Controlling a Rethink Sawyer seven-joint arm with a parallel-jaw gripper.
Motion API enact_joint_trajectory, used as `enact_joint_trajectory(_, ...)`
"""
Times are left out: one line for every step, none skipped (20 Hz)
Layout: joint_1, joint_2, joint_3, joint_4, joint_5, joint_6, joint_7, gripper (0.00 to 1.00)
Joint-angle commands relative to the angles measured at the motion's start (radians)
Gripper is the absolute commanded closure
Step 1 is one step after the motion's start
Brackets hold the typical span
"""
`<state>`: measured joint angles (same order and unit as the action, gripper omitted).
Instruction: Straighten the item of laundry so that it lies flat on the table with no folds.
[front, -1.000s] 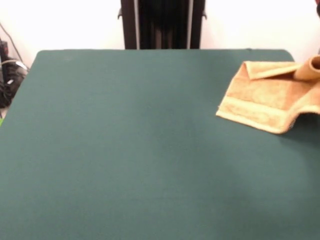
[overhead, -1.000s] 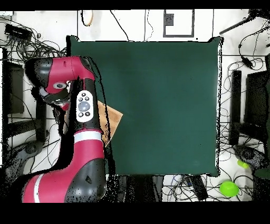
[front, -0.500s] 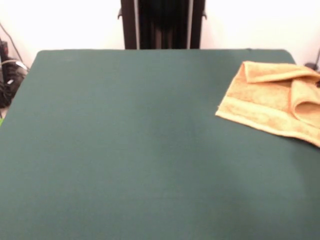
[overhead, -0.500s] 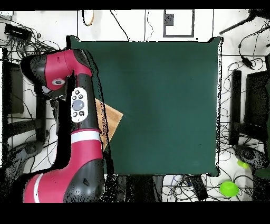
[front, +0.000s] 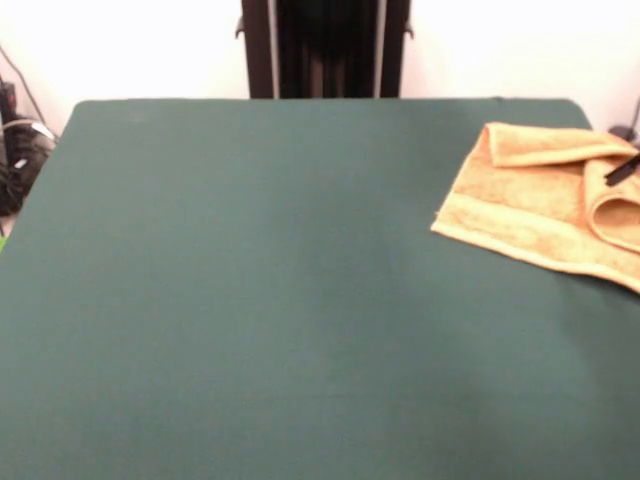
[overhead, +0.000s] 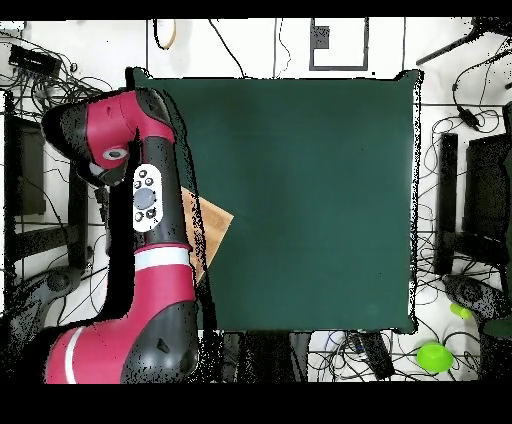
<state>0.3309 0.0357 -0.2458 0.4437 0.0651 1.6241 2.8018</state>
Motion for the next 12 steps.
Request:
enact_joint_trajectory(-0.008, -0.122, 0.038, 0.145, -0.023, 0.079, -0.144, 0.0)
enact_joint_trajectory(-0.014, -0.142, 0.038, 0.166, -0.03, 0.086, -0.176, 0.0)
enact_joint_trajectory(-0.019, -0.163, 0.039, 0.193, -0.034, 0.079, -0.198, 0.0)
enact_joint_trajectory(-0.025, -0.184, 0.04, 0.219, -0.042, 0.073, -0.225, 0.0)
enact_joint_trajectory(-0.035, -0.206, 0.039, 0.243, -0.048, 0.068, -0.252, 0.0)
enact_joint_trajectory(-0.042, -0.231, 0.044, 0.284, -0.052, 0.053, -0.27, 0.0)
enact_joint_trajectory(-0.051, -0.25, 0.045, 0.309, -0.063, 0.042, -0.299, 0.0)
enact_joint_trajectory(-0.06, -0.27, 0.046, 0.335, -0.073, 0.03, -0.328, 0.0)
enact_joint_trajectory(-0.066, -0.288, 0.046, 0.359, -0.084, 0.013, -0.35, 0.0)
enact_joint_trajectory(-0.069, -0.307, 0.044, 0.383, -0.095, 0.003, -0.36, 0.0)
enact_joint_trajectory(-0.072, -0.329, 0.043, 0.408, -0.1, -0.009, -0.36, 0.0)
enact_joint_trajectory(-0.077, -0.345, 0.045, 0.42, -0.105, -0.005, -0.37, 0.0)
